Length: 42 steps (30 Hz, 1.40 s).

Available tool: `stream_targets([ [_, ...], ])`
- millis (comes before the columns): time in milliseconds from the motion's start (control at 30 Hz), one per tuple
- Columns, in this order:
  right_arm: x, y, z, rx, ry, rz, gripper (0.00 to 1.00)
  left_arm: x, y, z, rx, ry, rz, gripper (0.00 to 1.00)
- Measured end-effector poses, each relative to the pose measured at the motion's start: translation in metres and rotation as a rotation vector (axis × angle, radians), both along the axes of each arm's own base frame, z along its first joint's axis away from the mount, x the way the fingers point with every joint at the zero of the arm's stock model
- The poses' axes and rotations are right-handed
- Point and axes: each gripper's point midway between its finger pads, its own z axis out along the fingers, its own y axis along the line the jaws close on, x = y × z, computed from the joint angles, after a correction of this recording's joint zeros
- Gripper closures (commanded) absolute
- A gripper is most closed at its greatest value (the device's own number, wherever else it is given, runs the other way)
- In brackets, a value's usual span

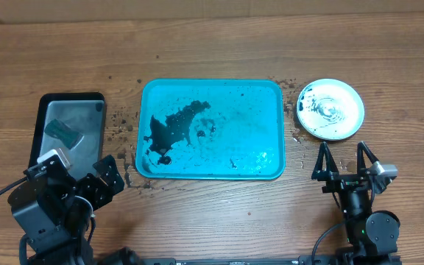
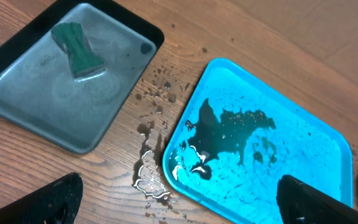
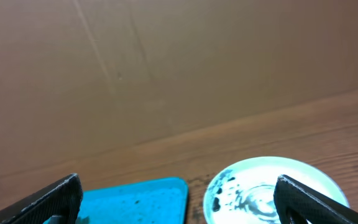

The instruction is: Clean dirty plates on tray and stack at the side

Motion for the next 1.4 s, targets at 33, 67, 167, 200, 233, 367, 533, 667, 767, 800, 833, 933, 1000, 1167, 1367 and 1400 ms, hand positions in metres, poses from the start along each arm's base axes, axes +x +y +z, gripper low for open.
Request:
stream_targets([
  [33, -0.001, -0.002, -0.001, 0.000, 0.002, -0.008, 0.00, 0.000, 0.000, 0.000, 0.000, -0.001, 0.000, 0.00],
  [67, -0.001, -0.004, -0.003, -0.001, 0.009, -0.014, 0.00, 0.000, 0.000, 0.000, 0.001, -0.001, 0.000, 0.00],
  [167, -0.001, -0.008, -0.023, -0.015, 0.092, -0.031, 0.00, 0.000, 0.000, 0.000, 0.000, 0.000, 0.000, 0.00],
  [200, -0.001, -0.008, -0.026, -0.023, 0.101, -0.031, 0.00, 0.000, 0.000, 0.000, 0.000, 0.000, 0.000, 0.00],
  [233, -0.001, -0.008, -0.026, -0.038, 0.101, -0.027, 0.00, 0.000, 0.000, 0.000, 0.000, 0.000, 0.000, 0.00],
  [367, -0.001, -0.005, -0.027, -0.110, 0.098, -0.008, 0.00, 0.000, 0.000, 0.000, 0.000, 0.000, 0.000, 0.00],
  [533, -0.001, -0.003, -0.027, -0.147, 0.094, 0.002, 0.00, 0.000, 0.000, 0.000, 0.000, 0.000, 0.000, 0.00],
  [667, -0.001, -0.002, -0.027, -0.155, 0.093, 0.008, 0.00, 0.000, 0.000, 0.000, 0.000, 0.000, 0.000, 0.00],
  [767, -0.001, -0.002, -0.027, -0.159, 0.093, 0.009, 0.00, 0.000, 0.000, 0.000, 0.001, -0.001, 0.000, 0.00],
  [800, -0.001, -0.002, -0.027, -0.159, 0.092, 0.008, 0.00, 0.000, 0.000, 0.000, 0.000, 0.000, 0.000, 0.00],
  [833, -0.001, -0.002, -0.027, -0.159, 0.092, 0.008, 0.00, 0.000, 0.000, 0.000, 0.000, -0.001, 0.000, 0.00],
  [933, -0.001, -0.002, -0.027, -0.160, 0.093, 0.008, 0.00, 0.000, 0.000, 0.000, 0.000, 0.000, 0.000, 0.00],
  [1000, -0.001, -0.002, -0.027, -0.162, 0.093, 0.008, 0.00, 0.000, 0.000, 0.000, 0.001, -0.001, 0.000, 0.00],
  [1167, -0.001, -0.002, -0.027, -0.163, 0.092, 0.008, 0.00, 0.000, 0.000, 0.000, 0.000, 0.000, 0.000, 0.00],
  [1367, -0.001, -0.002, -0.027, -0.162, 0.093, 0.008, 0.00, 0.000, 0.000, 0.000, 0.000, 0.000, 0.000, 0.00],
  [1400, -0.001, -0.002, -0.027, -0.163, 0.093, 0.008, 0.00, 0.000, 0.000, 0.000, 0.000, 0.000, 0.000, 0.00],
])
